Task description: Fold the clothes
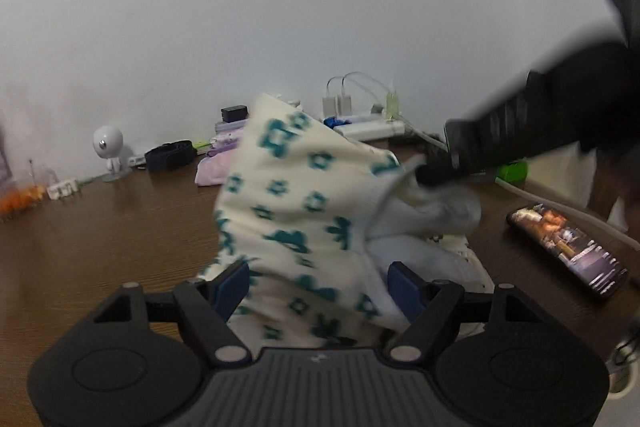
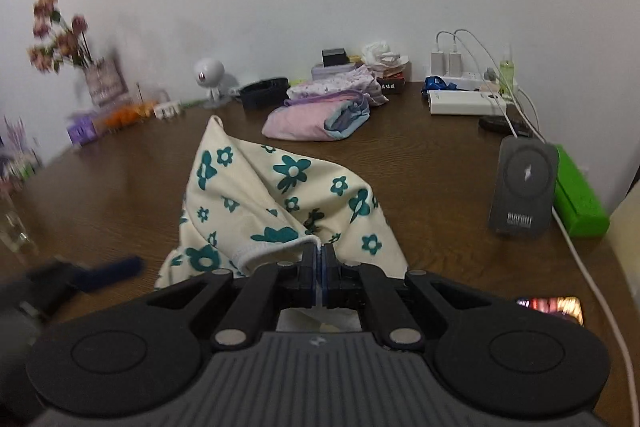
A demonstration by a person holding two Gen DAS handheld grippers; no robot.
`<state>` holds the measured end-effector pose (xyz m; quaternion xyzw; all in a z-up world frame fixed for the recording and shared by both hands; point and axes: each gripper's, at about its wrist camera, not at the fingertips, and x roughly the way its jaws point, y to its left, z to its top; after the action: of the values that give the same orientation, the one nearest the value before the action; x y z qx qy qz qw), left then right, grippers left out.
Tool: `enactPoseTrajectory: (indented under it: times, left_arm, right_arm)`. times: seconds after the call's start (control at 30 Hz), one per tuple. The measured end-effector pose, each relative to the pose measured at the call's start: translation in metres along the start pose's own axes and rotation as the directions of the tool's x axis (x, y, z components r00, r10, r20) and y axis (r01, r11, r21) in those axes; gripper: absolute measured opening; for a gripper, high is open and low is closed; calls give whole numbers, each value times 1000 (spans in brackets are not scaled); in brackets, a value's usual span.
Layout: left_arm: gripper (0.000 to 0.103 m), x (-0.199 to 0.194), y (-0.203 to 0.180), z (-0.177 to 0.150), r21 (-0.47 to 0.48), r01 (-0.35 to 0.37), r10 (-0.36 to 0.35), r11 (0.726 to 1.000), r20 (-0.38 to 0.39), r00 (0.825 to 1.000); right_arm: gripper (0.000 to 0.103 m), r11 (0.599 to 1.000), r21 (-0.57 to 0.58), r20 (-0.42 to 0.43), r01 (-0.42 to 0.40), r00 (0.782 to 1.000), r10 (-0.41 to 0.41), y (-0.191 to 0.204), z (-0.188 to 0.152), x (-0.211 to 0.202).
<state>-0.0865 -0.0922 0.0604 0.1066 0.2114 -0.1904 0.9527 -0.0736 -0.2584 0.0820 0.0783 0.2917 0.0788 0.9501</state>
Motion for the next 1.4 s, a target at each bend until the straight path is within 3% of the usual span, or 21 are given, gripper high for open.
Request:
enactPoseTrajectory:
  times: [0.07,0.17,0.23,0.33,0.43,0.5,0.53,0.57,0.6,0.7,0.8,0.93,0.97,1.0,1.03,1.07,1.17,1.23,1.4]
  left_arm:
    - [77,0,-21,-8,19,4,-4,1000,28,1000]
    - [74,8,-30,-20,154,-118,111,981,51,992]
    - [71,1,-13,-24,154,-170,164,973,48,985]
    - [68,0,16,-35,200,-304,303,931,39,952]
    - [68,-5,30,-37,225,-324,333,919,-4,943]
    - [58,-14,34,-32,215,-325,334,921,-4,943]
    - [39,-20,35,-30,207,-317,325,926,-5,946]
    - [10,-25,37,-26,199,-295,304,935,-13,953]
    - [1,-28,39,-22,188,-258,267,948,-29,963]
    - [2,-37,43,-12,158,-163,173,974,-49,984]
    - [2,-50,41,-6,166,-144,149,976,-16,989]
    - [2,-62,50,0,188,-123,120,974,27,992]
    - [2,-62,50,-3,192,-135,132,972,28,991]
    - [3,-62,50,-7,196,-147,144,970,29,989]
    - [10,-58,51,-16,205,-178,179,962,13,984]
    - [13,-55,51,-26,216,-209,214,954,-2,977]
    - [11,-35,62,-50,223,-208,229,953,-77,970]
    - [8,-30,70,-56,177,-187,207,966,-106,973]
    - [5,-35,81,-51,128,-212,222,969,-69,973]
  right_arm:
    - [2,1000,15,30,-19,999,19,-6,0,-11]
    - [2,999,20,99,-36,995,34,-13,9,-28]
    - [2,1000,-9,128,7,992,-6,-12,9,-36]
    - [2,990,-77,144,116,984,-104,-9,1,-44]
    - [2,981,-144,83,128,990,-117,1,-21,-37]
    - [2,956,-241,65,168,985,-157,18,-41,-29]
    - [2,940,-287,64,183,983,-172,25,-51,-27]
    - [2,925,-329,65,192,981,-181,33,-61,-25]
    - [8,911,-365,70,192,981,-178,39,-68,-25]
    - [36,854,-476,132,211,977,-168,56,-83,-31]
    - [36,792,-557,200,248,966,-162,71,-88,-36]
    - [36,746,-627,194,224,973,-129,85,-93,-22]
    - [31,732,-637,197,242,969,-149,88,-94,-15]
    - [12,718,-646,200,260,965,-169,90,-95,-8]
    - [4,717,-644,191,267,963,-188,91,-95,-3]
    - [3,736,-622,188,267,964,-190,90,-92,-5]
    - [3,816,-519,204,252,964,-168,85,-79,-21]
    - [3,842,-482,206,242,965,-160,82,-75,-29]
    - [16,805,-520,181,287,958,-225,79,-94,-8]
